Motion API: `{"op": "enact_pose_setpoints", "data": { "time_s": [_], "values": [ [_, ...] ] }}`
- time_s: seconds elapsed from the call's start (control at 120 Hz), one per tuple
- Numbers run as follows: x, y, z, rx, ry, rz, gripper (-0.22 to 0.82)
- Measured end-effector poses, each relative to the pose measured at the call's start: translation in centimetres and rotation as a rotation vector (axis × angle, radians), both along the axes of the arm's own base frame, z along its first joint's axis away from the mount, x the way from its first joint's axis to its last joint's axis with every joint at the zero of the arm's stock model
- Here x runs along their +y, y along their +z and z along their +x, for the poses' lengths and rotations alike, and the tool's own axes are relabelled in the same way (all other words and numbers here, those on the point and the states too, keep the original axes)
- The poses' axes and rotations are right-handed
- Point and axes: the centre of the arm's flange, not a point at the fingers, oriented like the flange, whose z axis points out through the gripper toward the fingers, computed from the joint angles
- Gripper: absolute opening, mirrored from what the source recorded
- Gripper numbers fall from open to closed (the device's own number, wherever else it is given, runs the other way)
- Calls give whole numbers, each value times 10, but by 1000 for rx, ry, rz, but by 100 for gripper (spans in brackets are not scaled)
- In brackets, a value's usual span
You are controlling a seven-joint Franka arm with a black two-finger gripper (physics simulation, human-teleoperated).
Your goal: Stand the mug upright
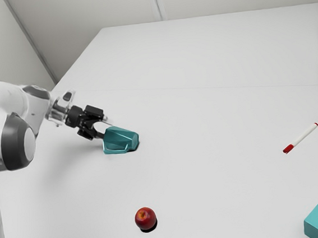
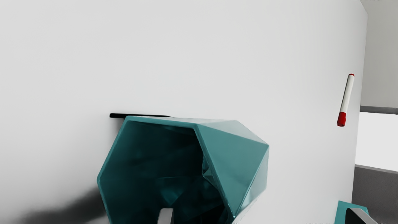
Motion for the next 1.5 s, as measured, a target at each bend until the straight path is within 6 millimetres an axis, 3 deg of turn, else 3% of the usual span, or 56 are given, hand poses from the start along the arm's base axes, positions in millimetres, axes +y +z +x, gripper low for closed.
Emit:
{"op": "enact_pose_setpoints", "data": {
  "time_s": [0.3, 0.5, 0.625, 0.967, 1.133, 1.267, 1.425, 1.5],
  "values": [
    [-6, -13, -2, 5, 21, -79, 60],
    [-10, -19, 0, 6, 22, -97, 54],
    [-11, -19, 0, 4, 21, -101, 43],
    [-15, -19, 2, -2, 22, -106, 0],
    [-17, -15, 4, -13, 20, -94, -10],
    [-39, 21, 14, -76, -26, -63, -14],
    [-116, 101, 27, -183, -258, 173, -16],
    [-142, 121, 24, -204, -384, 351, -17]
  ]
}}
